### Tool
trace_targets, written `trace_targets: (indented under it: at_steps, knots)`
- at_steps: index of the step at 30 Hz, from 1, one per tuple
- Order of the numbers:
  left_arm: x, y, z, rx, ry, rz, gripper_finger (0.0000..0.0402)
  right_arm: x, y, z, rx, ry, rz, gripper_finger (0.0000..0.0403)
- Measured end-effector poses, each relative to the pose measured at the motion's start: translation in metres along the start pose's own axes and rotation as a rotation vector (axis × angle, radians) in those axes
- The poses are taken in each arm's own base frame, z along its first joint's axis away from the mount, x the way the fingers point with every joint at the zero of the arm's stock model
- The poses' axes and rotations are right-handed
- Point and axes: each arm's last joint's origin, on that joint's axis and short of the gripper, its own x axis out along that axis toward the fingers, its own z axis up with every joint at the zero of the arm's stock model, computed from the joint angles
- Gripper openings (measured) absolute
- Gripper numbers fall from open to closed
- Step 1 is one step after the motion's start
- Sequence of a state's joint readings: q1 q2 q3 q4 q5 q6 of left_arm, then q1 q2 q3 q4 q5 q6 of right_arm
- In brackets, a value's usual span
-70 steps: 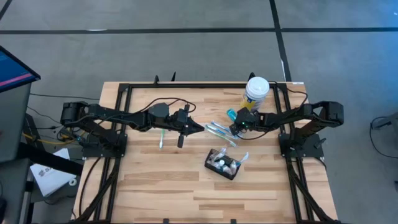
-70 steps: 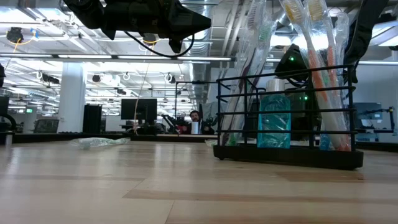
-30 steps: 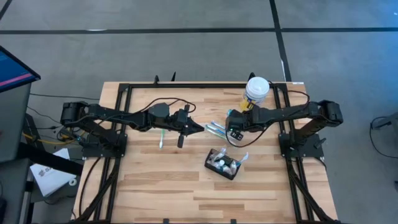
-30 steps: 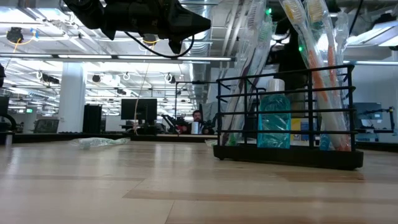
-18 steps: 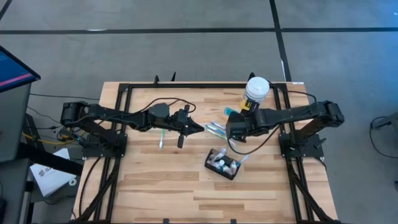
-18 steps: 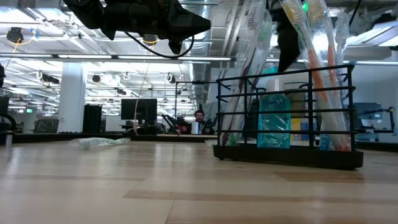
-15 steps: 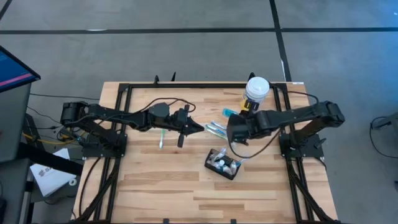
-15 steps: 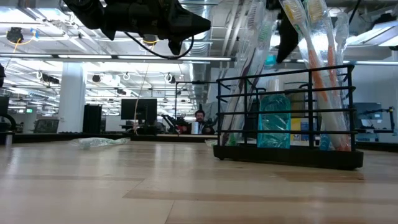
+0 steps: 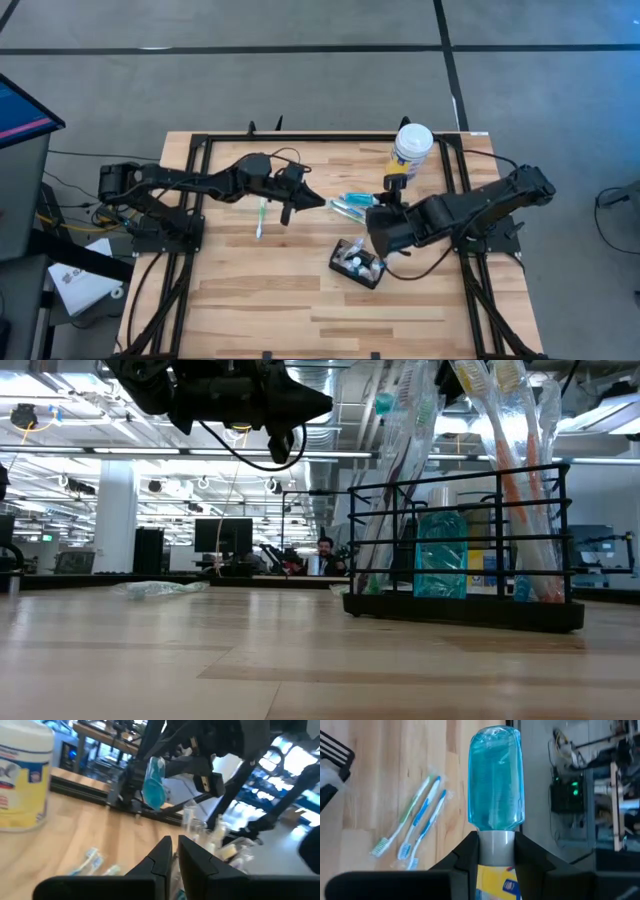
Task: Pick & Place toothbrushing station
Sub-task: Put the blue mouthwash into the mesh organizer
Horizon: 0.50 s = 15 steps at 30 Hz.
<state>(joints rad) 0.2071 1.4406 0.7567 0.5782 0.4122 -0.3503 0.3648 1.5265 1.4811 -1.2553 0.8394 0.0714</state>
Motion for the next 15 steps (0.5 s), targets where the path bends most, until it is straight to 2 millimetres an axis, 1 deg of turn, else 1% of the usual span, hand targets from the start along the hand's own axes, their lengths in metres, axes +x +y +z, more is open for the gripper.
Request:
trace_targets:
  at_steps: [7, 13, 15]
  knots:
    - [-0.003, 0.005, 0.003, -0.123, 0.019, -0.067, 0.0064, -0.007, 0.006, 0.008, -0.108, -0.082, 0.009, 0.0084]
    - [-0.003, 0.002, 0.004, -0.188, 0.02, -0.104, 0.0096, -0.01, 0.009, 0.016, -0.17, -0.15, 0.005, 0.0084]
    - [-0.002, -0.002, 0.005, -0.196, 0.018, -0.147, 0.0104, -0.007, 0.015, 0.021, -0.201, -0.158, 0.003, 0.0084]
